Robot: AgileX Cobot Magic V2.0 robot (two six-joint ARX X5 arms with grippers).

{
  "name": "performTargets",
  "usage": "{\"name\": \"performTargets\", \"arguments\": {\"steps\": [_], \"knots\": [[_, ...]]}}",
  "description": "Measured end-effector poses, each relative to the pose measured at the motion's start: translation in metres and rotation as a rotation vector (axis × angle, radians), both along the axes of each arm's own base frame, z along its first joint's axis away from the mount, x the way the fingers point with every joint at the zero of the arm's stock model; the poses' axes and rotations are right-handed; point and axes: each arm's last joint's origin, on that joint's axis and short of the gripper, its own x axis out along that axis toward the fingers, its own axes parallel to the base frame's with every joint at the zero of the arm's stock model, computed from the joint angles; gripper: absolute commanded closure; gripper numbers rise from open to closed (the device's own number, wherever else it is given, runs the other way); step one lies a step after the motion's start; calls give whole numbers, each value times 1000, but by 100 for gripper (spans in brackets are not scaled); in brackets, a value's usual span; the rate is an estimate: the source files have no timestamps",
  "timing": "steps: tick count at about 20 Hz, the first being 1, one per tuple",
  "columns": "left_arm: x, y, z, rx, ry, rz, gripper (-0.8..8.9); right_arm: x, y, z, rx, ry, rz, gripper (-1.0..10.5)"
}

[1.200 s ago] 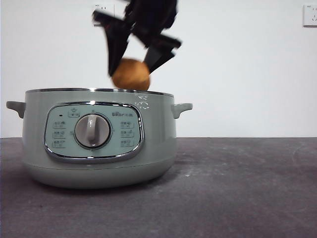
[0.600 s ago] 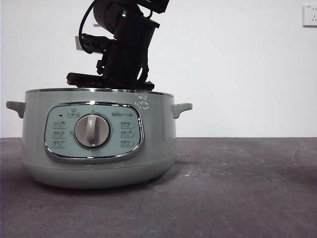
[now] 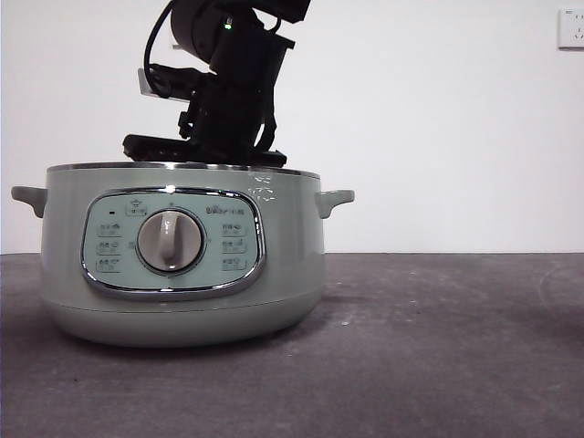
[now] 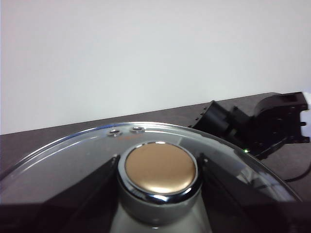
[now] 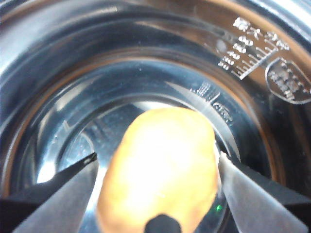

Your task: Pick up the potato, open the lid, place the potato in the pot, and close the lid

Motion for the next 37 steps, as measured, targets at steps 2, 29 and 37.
{"name": "performTargets", "arguments": {"steps": [2,29,37], "knots": [[6,-2,0,13,15,43,822,-11,-11,30,10,-6,-3,537],[233,-141,-92,153,328,-142,822,-216,-236,261,261,-244,-160,541],[239,-146,-105,137,394,-134,822,-216,-236,261,256,-243,-167,541]]}}
